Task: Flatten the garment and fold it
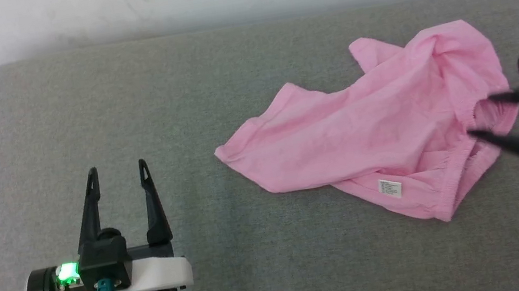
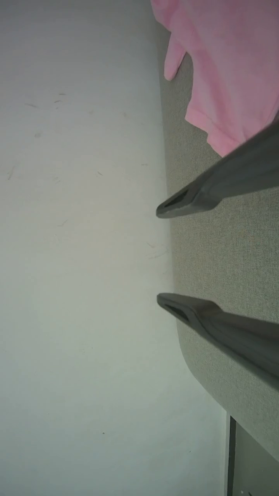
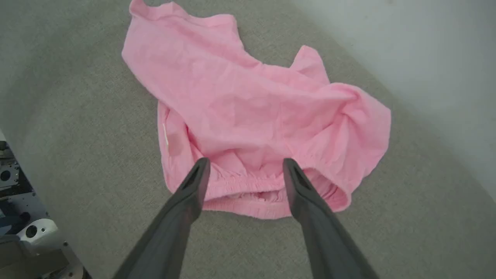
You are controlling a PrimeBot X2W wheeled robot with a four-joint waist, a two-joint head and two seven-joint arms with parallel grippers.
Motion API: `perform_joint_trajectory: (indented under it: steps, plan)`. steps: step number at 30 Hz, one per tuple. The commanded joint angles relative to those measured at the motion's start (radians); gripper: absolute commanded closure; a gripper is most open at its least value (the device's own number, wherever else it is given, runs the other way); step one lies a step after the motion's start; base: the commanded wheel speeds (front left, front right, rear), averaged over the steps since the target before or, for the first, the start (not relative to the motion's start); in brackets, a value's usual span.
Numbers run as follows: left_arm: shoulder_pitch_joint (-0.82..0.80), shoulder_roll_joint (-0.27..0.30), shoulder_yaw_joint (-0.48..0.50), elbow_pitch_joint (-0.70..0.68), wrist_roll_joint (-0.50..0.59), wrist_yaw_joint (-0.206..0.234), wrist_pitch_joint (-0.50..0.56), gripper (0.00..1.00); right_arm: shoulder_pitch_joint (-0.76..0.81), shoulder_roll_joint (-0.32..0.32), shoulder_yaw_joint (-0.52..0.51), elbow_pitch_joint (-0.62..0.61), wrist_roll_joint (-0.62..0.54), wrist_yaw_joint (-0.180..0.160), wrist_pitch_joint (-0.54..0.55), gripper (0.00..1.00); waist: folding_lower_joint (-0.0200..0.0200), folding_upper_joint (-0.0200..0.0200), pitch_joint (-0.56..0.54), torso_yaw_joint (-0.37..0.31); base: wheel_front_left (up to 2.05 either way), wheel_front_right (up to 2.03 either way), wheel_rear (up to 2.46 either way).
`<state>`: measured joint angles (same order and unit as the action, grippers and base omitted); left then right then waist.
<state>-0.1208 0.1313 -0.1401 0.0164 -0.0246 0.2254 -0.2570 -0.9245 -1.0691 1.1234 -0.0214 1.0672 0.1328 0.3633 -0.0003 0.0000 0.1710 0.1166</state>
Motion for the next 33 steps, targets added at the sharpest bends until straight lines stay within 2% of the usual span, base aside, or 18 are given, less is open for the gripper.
perform_joint_trajectory:
  steps: [1,4,8,18,23,24,25,29,33]
  plan:
    - [0.018,0.006,0.004,0.001,0.010,-0.007,-0.005,0.00,0.029,-0.012,0.009,-0.028,0.023,-0.002,0.025,0.00,0.0003,0.0000,-0.022,-0.023,0.00,0.00,0.00]
    - [0.017,0.004,0.002,0.001,0.011,-0.008,-0.005,0.00,0.080,-0.026,0.030,-0.067,0.063,-0.002,0.067,0.00,0.0003,0.0000,-0.016,-0.021,0.00,0.00,0.00]
    - [0.005,-0.001,-0.006,0.003,0.012,-0.013,-0.005,0.00,0.144,0.007,0.037,-0.039,0.096,-0.002,0.056,0.00,0.0003,0.0000,0.002,-0.008,0.00,0.00,0.00]
    - [-0.033,-0.006,-0.007,0.007,0.012,-0.019,-0.005,0.00,0.236,0.208,0.021,0.162,0.143,-0.002,-0.073,0.00,0.0003,0.0000,0.061,0.033,0.00,0.00,0.00]
    - [-0.048,-0.011,-0.009,0.012,0.013,-0.019,-0.005,0.00,0.251,0.269,0.088,0.256,0.086,-0.002,-0.063,0.00,0.0003,0.0000,0.076,0.044,0.00,0.00,0.00]
    - [-0.048,-0.011,-0.009,0.013,0.012,-0.018,-0.005,0.00,0.251,0.273,0.094,0.265,0.075,-0.002,-0.072,0.69,0.0003,0.0000,0.075,0.044,0.00,0.00,0.00]
    - [-0.050,-0.011,-0.007,0.016,0.012,-0.018,-0.005,0.00,0.252,0.275,0.099,0.271,0.068,-0.002,-0.083,1.00,0.0003,0.0000,0.072,0.043,0.00,0.00,0.00]
    - [-0.062,0.003,0.005,0.028,0.010,-0.024,-0.005,0.00,0.253,0.261,0.100,0.255,0.044,-0.002,-0.158,1.00,0.0003,0.0000,0.042,0.027,0.00,0.00,0.00]
    - [-0.105,0.040,0.022,0.053,0.005,-0.055,-0.005,0.00,0.257,0.218,0.097,0.192,0.003,-0.002,-0.224,1.00,0.0003,0.0000,0.001,0.004,0.00,0.00,0.00]
